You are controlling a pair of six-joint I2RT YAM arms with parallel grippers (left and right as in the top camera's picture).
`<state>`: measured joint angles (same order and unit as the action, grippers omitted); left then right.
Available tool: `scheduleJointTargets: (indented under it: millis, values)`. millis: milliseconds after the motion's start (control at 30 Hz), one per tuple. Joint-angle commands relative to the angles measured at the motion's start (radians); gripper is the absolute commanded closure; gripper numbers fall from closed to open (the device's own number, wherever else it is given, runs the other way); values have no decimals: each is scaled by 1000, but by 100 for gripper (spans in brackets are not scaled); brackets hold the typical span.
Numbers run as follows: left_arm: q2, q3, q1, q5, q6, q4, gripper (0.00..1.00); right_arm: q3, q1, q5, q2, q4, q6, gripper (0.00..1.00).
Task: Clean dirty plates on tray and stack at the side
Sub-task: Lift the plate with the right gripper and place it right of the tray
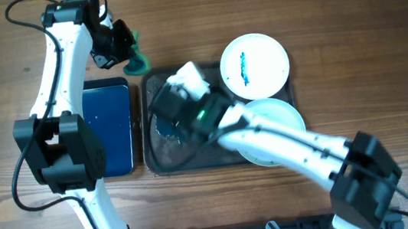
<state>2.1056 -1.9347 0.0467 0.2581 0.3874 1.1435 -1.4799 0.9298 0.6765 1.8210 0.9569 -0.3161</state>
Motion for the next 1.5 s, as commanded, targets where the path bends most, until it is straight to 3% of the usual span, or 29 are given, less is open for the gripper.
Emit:
scheduleJointTargets:
  millis: [0, 167, 367, 567, 767, 1000, 1033, 1100, 1167, 1300, 1467]
  values:
    - [-22, -12, -5, -6, 14, -2, 96, -6, -163, -528, -51, -24, -3, 96]
    - [-22, -12, -5, -31, 40, -4, 96, -6, -547, -966, -162, -29, -2, 96]
    - [-22, -12, -5, -37, 40, -6, 96, 3, -1059, -976, -194, 58, -24, 96]
    - [-22, -12, 2, -43, 40, -7, 96, 166, -1372, -870, -192, -19, -81, 96]
    - [-22, -12, 21, -43, 40, -11, 96, 426, -1401, -810, -191, -230, -139, 96]
    - [-22, -12, 22, -43, 40, -18, 96, 558, -1400, -788, -190, -362, -129, 96]
    - [-22, -12, 22, -44, 40, -18, 96, 563, -1398, -788, -190, -362, -128, 86]
    - [-22, -12, 22, -43, 40, -18, 96, 564, -1398, -788, -190, -366, -127, 78]
    - [-22, -12, 24, -43, 40, -18, 96, 546, -1395, -801, -190, -336, -99, 70]
    - [-22, -12, 38, -43, 40, -71, 96, 353, -1301, -835, -190, -168, -10, 64]
    - [-22, -12, 89, -101, 40, -77, 96, 110, -1020, -862, -165, -113, 56, 73]
